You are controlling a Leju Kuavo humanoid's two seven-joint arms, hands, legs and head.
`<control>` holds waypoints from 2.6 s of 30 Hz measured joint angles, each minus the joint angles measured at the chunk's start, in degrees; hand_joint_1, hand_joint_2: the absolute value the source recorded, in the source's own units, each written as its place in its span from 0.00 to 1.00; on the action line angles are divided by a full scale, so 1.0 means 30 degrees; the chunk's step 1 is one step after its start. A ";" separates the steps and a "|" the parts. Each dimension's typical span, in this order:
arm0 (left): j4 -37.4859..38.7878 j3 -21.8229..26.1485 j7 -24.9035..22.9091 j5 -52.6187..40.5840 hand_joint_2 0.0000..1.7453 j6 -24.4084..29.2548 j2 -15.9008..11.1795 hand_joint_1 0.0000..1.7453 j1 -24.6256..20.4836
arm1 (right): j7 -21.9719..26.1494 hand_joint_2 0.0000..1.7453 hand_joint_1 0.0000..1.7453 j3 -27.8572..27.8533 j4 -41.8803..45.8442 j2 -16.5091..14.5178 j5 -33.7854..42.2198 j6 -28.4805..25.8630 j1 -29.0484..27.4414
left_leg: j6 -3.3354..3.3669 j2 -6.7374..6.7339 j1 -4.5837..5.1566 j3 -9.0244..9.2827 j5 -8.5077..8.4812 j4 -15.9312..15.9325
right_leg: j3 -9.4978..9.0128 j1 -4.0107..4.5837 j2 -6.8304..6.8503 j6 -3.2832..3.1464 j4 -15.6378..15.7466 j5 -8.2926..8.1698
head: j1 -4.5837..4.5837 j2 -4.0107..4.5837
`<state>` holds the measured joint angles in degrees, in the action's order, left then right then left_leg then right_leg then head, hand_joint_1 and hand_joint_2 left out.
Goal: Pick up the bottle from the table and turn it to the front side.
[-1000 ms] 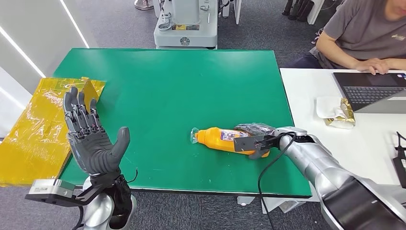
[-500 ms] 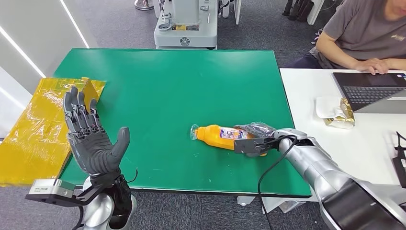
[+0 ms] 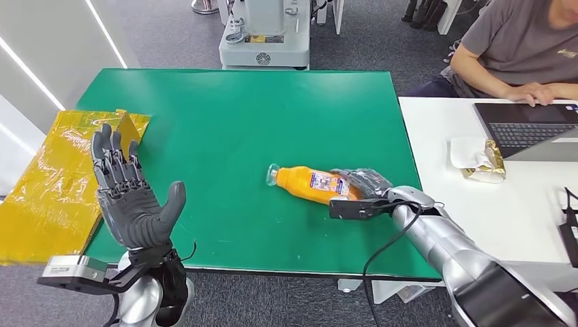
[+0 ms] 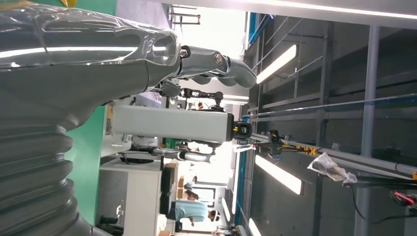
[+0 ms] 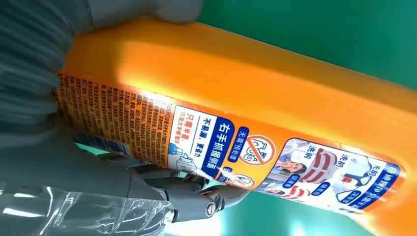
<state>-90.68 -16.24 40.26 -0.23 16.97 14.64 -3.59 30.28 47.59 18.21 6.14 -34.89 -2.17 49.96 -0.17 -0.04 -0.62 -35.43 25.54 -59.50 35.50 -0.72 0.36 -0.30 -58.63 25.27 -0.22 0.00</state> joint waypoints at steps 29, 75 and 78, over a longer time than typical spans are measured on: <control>0.9436 -0.1457 -0.0036 -0.2269 1.00 -0.1490 -0.0705 0.00 -0.5858 | 0.3189 1.00 1.00 -0.5683 0.6880 -0.1679 0.4014 -1.2267 -0.3761 | -0.0004 0.0004 0.0001 -0.0008 -0.0003 -0.0002 | 0.0021 0.0000 0.0000 -0.0003 -0.0001 0.0000 | 0.0000 0.0000; 1.6310 -0.1550 -0.0983 -0.4124 1.00 -0.5056 0.1007 0.00 -1.0723 | 0.3060 1.00 1.00 -0.5024 0.8220 -0.2506 -0.0070 -1.2335 -0.5656 | -0.0003 -0.0003 0.0003 -0.0010 -0.0002 -0.0008 | 0.0031 -0.0002 -0.0010 -0.0003 0.0002 0.0000 | -0.0002 0.0000; 1.6560 -0.1557 -0.1013 -0.4140 1.00 -0.5091 0.1120 0.00 -1.0729 | 0.3051 1.00 1.00 -0.5522 0.8378 -0.2510 -0.0598 -1.2340 -0.5940 | -0.0003 -0.0002 0.0003 -0.0011 -0.0002 -0.0008 | 0.0031 -0.0002 -0.0009 -0.0003 0.0002 0.0000 | 0.0002 0.0000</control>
<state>-41.00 -20.91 37.22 -12.65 1.70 18.01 -35.78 39.44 31.03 43.34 -1.39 -36.69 -39.19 32.14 -0.18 -0.04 -0.61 -35.47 25.54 -59.53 35.59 -0.73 0.33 -0.30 -58.62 25.27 -0.22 0.00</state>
